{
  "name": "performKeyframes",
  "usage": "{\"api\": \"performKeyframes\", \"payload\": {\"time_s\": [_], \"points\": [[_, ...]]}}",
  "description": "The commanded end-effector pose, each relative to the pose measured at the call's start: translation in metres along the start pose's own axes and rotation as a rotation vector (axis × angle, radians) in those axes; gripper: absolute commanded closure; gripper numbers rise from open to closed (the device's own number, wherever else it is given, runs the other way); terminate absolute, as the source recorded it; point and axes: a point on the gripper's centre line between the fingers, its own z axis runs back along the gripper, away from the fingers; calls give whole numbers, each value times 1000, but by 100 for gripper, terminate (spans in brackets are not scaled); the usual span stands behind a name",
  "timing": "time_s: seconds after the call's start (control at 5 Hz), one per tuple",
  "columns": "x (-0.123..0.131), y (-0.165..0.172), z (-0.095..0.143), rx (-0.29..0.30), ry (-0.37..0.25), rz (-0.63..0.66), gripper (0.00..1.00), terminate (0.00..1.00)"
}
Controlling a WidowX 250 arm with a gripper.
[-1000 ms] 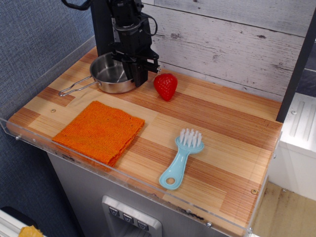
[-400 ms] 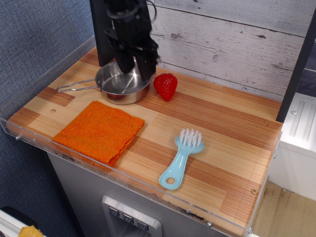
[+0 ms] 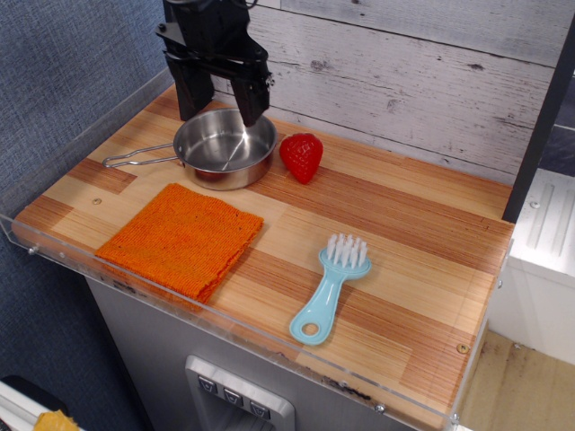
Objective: Place the vessel from right side to behind the orange cloth.
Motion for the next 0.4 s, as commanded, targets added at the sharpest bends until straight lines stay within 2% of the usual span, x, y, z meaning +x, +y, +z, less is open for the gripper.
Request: {"api": "performKeyframes", "payload": {"time_s": [0.0,0.2], "points": [[-9,-19,32,19,8,183,0,0],[-9,-27,33,-8,21,158,0,0]]}}
